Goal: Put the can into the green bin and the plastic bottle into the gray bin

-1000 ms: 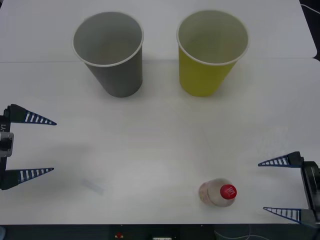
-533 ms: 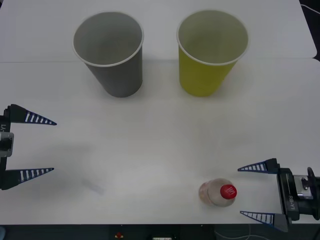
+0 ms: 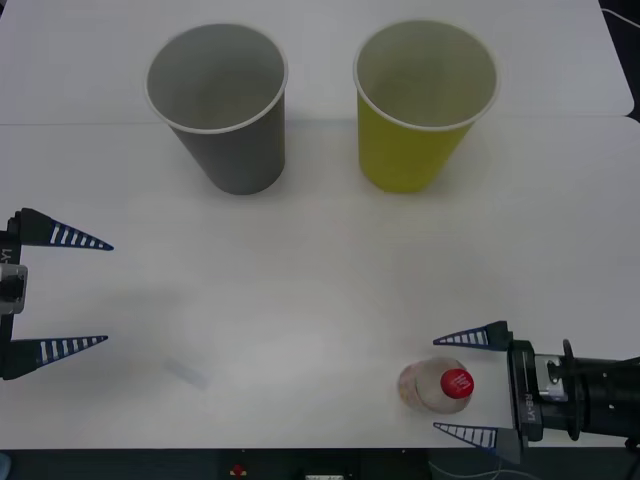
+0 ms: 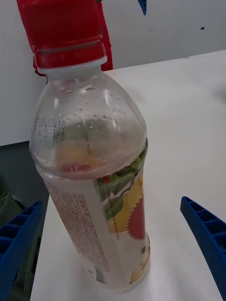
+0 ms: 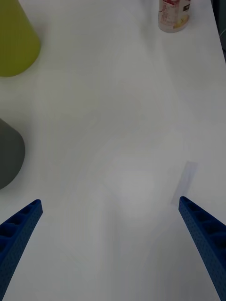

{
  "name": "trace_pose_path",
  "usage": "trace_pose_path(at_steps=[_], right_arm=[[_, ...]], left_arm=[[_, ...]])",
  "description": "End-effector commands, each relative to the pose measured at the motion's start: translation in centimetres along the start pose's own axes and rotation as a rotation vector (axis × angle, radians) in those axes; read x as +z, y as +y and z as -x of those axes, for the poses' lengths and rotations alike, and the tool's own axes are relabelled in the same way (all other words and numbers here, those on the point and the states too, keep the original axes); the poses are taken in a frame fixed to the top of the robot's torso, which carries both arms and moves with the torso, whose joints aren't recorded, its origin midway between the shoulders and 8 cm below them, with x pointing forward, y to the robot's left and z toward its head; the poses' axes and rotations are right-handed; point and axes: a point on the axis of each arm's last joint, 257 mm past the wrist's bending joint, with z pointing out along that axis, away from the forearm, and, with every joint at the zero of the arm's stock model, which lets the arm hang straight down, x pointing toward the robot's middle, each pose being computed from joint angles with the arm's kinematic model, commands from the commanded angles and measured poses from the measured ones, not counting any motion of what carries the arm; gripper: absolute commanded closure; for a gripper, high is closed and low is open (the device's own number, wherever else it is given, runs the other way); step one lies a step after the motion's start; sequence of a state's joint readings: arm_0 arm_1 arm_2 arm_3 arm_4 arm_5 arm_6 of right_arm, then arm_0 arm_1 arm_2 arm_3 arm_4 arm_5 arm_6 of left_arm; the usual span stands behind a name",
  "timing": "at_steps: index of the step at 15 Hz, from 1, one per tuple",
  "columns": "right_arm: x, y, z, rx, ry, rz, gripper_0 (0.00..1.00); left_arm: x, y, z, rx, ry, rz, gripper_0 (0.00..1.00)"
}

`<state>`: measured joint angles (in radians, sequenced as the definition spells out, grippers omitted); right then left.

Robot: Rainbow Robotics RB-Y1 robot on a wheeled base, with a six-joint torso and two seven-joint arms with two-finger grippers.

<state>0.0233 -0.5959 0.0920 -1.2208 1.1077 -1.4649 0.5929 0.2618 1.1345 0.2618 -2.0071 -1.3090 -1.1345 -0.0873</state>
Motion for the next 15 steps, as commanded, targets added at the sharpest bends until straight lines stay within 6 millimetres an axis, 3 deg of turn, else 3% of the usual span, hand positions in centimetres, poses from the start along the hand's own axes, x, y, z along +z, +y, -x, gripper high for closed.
trace_pose_path(at_steps=[1, 4, 5, 6, 7, 15], right_arm=[[1.3, 0.11, 0.09, -0.006, -0.015, -0.002, 0.0], [1.82, 0.27, 0.2, -0.014, -0.024, 0.001, 0.0], [1.92, 0.32, 0.22, -0.019, -0.026, 0.002, 0.25], [1.9, 0.33, 0.18, -0.02, -0.025, 0.002, 0.8], [1.92, 0.32, 0.22, -0.019, -0.026, 0.002, 1.0], [1.96, -0.29, 0.51, -0.033, -0.026, 0.005, 1.0]], left_arm=[[0.0, 0.0, 0.0, 0.0, 0.0, 0.0, 0.0], [0.0, 0.0, 0.0, 0.0, 0.0, 0.0, 0.0], [0.0, 0.0, 0.0, 0.0, 0.0, 0.0, 0.0], [0.0, 0.0, 0.0, 0.0, 0.0, 0.0, 0.0], [0.0, 0.0, 0.0, 0.0, 0.0, 0.0, 0.0], [0.0, 0.0, 0.0, 0.0, 0.0, 0.0, 0.0]])
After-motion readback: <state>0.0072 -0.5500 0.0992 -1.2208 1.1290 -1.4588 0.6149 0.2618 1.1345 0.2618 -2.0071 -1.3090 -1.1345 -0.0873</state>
